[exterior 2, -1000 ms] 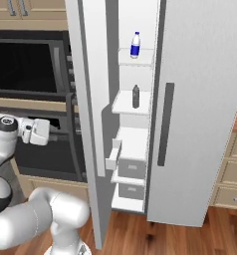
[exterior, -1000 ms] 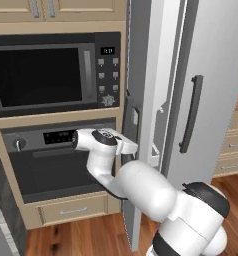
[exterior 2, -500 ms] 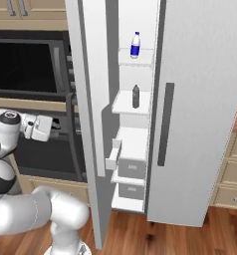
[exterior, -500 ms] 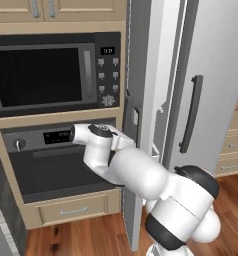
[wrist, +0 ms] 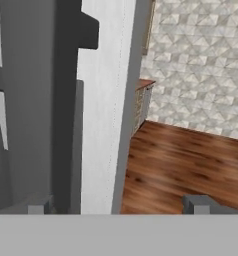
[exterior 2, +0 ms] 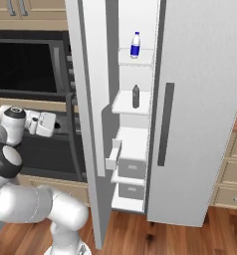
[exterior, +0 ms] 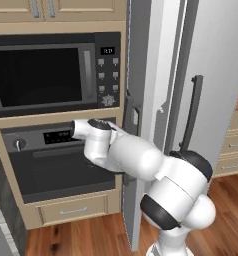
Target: Take the bottled waters from the counter and place them in the freezer to freeze. Close the freezer door after placing the bottles.
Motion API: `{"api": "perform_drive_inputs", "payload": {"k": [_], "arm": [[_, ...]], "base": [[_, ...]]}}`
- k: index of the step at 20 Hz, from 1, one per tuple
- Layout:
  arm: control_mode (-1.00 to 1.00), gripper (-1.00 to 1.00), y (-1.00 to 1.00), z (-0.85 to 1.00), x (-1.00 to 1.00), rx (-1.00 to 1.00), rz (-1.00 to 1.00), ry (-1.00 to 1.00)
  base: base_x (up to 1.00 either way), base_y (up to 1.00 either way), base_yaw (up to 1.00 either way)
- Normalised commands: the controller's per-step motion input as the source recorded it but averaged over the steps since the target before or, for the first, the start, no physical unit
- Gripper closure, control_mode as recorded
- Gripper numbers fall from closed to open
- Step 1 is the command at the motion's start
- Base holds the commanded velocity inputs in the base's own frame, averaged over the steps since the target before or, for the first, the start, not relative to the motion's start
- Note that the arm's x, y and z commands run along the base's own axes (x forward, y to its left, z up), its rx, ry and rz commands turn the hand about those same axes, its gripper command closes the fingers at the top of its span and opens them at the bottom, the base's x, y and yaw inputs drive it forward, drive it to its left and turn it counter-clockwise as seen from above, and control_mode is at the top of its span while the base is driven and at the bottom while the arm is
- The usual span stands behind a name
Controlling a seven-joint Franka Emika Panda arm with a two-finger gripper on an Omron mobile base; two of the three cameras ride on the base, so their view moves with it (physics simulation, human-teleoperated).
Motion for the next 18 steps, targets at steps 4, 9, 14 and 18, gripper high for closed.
{"api": "perform_drive_inputs", "payload": {"k": [4,9,14,18], "arm": [[-1.00,-1.00,0.00,0.00,0.35,0.00,0.00,0.00],[-1.00,-1.00,0.00,0.00,0.17,0.00,0.02,0.00],[-1.00,-1.00,0.00,0.00,0.08,0.00,0.01,0.00],[-1.00,-1.00,-0.14,0.00,0.15,0.00,0.00,0.00]], "base": [[0.00,0.00,0.00],[0.00,0.00,0.00],[0.00,0.00,0.00],[0.00,0.00,0.00]]}}
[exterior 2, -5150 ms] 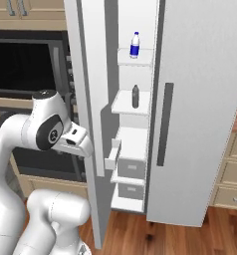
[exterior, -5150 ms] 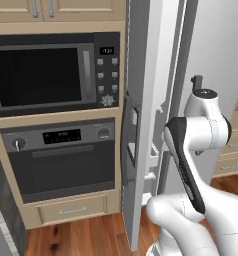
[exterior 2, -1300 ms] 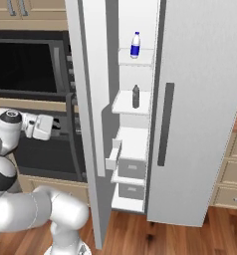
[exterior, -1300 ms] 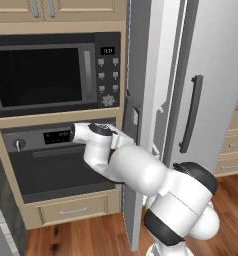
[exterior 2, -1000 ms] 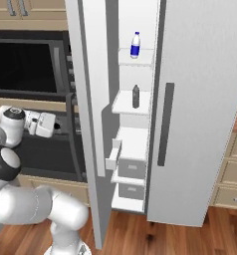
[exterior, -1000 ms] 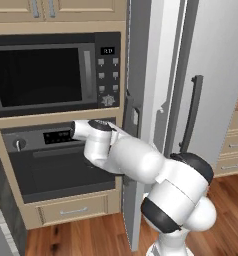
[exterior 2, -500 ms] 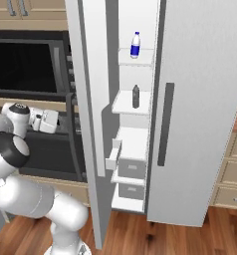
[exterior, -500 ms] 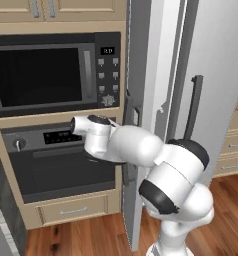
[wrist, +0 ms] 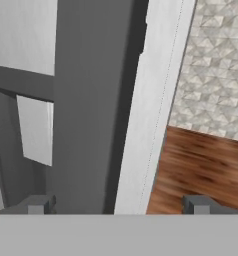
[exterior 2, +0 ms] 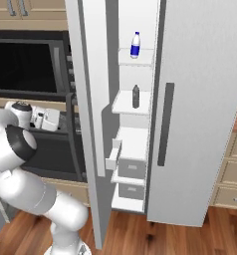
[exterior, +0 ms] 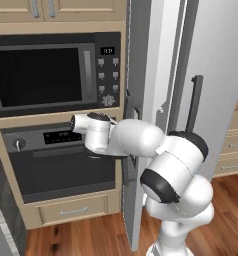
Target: Take the bottled waters from the counter and place them in the freezer to freeze. Close the freezer door after placing the bottles.
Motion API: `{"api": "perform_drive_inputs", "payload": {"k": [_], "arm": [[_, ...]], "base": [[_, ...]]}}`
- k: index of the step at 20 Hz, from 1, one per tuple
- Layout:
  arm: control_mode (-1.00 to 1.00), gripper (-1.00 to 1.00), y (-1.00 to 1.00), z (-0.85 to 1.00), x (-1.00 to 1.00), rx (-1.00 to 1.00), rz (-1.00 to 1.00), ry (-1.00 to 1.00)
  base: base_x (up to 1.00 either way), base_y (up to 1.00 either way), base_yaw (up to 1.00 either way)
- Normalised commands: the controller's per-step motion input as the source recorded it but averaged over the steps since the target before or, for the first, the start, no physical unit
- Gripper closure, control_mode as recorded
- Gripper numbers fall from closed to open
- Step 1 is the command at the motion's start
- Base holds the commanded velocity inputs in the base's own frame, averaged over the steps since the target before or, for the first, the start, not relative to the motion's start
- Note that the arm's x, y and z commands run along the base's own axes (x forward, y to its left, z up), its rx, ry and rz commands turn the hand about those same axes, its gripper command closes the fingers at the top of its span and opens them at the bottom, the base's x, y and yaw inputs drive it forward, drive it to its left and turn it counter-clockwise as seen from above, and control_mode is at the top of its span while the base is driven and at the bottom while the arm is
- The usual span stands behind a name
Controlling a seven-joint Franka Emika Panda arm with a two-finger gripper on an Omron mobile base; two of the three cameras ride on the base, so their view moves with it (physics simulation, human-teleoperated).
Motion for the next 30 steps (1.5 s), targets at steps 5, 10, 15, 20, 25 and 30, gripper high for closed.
{"api": "perform_drive_inputs", "payload": {"k": [5,10,15,20,25,30], "arm": [[-1.00,-1.00,-0.20,0.00,0.15,0.00,0.00,0.00],[-1.00,-1.00,-0.32,0.00,0.05,0.00,0.00,0.00],[-1.00,-1.00,-0.65,0.00,0.13,0.00,0.01,0.00],[-1.00,-1.00,-0.55,0.00,0.21,0.00,0.01,0.01],[-1.00,-1.00,-0.74,0.00,0.07,0.03,0.04,0.00],[-1.00,-1.00,-0.72,0.00,0.22,0.03,0.03,0.00]], "base": [[0.00,0.00,0.00],[0.00,0.00,0.00],[0.00,0.00,0.00],[0.00,0.00,0.00],[0.00,0.00,0.00],[0.00,0.00,0.00]]}}
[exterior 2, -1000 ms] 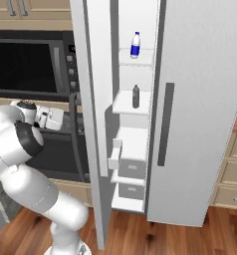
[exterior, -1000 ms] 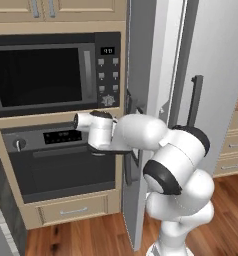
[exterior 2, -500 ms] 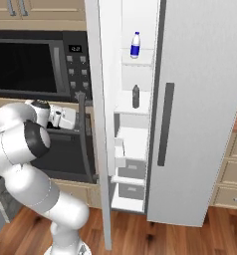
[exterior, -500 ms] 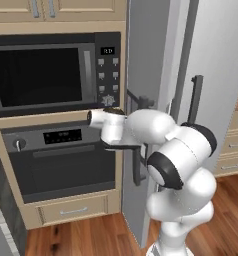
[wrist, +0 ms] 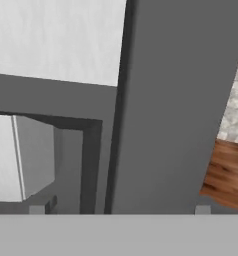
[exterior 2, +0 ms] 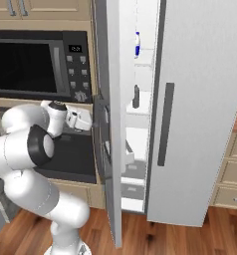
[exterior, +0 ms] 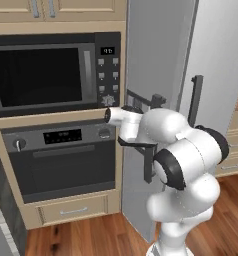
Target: Take the bottled waters from the counter and place them in the freezer to freeze. Close the freezer door after placing the bottles.
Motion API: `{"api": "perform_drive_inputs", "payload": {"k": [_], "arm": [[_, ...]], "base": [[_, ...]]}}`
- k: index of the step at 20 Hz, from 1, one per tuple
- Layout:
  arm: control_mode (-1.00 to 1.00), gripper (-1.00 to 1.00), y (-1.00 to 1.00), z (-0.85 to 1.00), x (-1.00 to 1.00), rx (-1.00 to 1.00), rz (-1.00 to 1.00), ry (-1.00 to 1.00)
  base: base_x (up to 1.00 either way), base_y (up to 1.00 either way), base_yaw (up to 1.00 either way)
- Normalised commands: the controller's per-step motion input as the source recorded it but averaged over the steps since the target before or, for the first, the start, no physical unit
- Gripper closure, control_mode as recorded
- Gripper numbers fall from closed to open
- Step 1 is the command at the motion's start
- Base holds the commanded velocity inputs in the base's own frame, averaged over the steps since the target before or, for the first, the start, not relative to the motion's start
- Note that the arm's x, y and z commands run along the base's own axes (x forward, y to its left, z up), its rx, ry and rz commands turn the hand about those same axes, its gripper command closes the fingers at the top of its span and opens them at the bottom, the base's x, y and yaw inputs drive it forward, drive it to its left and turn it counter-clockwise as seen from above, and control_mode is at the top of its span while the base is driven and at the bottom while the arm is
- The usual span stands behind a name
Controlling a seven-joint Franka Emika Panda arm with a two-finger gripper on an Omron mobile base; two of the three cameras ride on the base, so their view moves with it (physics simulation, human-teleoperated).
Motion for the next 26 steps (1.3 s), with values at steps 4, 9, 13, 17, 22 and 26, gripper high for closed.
{"api": "perform_drive_inputs", "payload": {"k": [4,9,13,17,22,26], "arm": [[-1.00,-1.00,-0.47,0.00,0.30,0.01,0.01,0.00],[-1.00,-1.00,-0.31,-0.04,0.23,0.00,0.00,0.00],[-1.00,-1.00,-0.70,-0.03,0.65,0.00,0.04,0.03],[-1.00,-1.00,-0.72,-0.01,0.71,0.00,0.03,0.10],[-1.00,-1.00,-0.77,0.00,0.70,0.00,0.02,0.13],[-1.00,-1.00,-0.65,0.00,0.62,0.05,0.02,0.20]], "base": [[0.00,0.00,0.00],[0.00,0.00,0.00],[0.00,0.00,0.00],[0.00,0.00,0.00],[0.00,0.00,0.00],[0.00,0.00,0.00]]}}
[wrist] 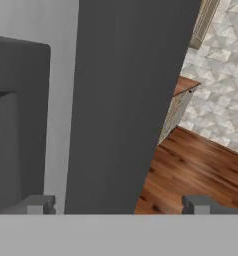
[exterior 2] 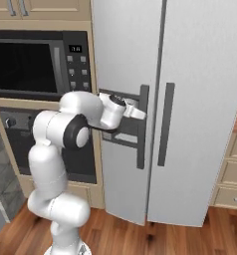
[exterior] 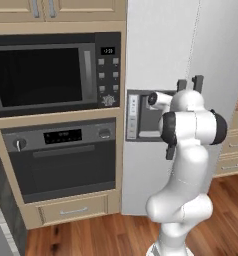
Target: Take the bottled waters from the counter and place them in the freezer to freeze. Close the freezer door after placing the bottles.
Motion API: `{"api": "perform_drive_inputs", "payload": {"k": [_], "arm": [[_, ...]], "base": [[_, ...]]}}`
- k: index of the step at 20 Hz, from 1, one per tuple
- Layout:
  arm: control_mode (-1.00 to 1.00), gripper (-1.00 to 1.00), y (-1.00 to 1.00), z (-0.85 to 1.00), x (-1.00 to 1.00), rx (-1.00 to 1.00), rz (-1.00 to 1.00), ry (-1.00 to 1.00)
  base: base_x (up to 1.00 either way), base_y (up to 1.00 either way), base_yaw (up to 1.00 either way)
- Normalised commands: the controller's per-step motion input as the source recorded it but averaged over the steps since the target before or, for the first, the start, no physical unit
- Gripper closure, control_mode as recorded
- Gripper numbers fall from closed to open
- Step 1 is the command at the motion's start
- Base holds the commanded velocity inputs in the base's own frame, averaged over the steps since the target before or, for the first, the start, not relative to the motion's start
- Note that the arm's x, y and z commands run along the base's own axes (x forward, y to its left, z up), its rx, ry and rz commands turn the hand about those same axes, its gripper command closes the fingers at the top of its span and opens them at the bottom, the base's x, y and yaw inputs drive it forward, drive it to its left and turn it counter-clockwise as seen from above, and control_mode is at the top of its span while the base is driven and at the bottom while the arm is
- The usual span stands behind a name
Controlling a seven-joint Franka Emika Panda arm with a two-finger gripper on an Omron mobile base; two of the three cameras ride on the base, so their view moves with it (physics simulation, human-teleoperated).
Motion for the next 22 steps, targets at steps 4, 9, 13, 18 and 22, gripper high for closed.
{"api": "perform_drive_inputs", "payload": {"k": [4,9,13,18,22], "arm": [[-1.00,-1.00,-0.57,0.00,0.55,0.12,0.03,0.24],[-1.00,-1.00,-0.16,0.00,0.06,0.06,0.02,0.02],[-1.00,-1.00,-0.44,0.00,0.21,0.22,0.21,-0.06],[-1.00,-1.00,-0.41,-0.02,0.29,0.21,0.21,-0.13],[-1.00,-1.00,-0.09,0.00,0.21,0.01,0.12,-0.09]], "base": [[0.00,0.00,0.00],[0.00,0.00,0.00],[0.00,0.00,0.00],[0.00,0.00,0.00],[0.00,0.00,0.00]]}}
